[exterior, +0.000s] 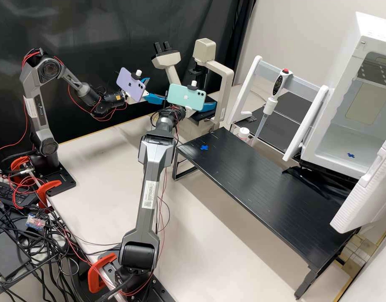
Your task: Move the petri dish to the bench
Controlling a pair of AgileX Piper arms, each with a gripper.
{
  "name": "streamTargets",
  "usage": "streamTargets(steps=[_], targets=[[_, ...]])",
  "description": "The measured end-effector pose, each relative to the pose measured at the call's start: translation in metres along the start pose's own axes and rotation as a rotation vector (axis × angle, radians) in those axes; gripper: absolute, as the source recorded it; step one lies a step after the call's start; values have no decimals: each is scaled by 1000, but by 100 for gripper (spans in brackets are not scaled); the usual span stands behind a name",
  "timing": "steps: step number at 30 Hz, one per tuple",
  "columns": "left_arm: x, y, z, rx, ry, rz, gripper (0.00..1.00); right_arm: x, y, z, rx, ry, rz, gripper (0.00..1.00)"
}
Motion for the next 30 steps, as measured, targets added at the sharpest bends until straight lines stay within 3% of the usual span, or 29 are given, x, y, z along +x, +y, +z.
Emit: streamTargets(steps=[4,5,16,30], targets=[[0,0,0,0,0,0,100,3,-2,-1,-2,-4,-10,100],[0,0,0,0,0,0,100,4,-3,-1,-1,-6,-11,0],[0,0,0,0,0,0,100,8,-8,0,9,-9,-37,0],[0,0,0,0,0,0,100,9,-12,-2,-4,13,-76,0]])
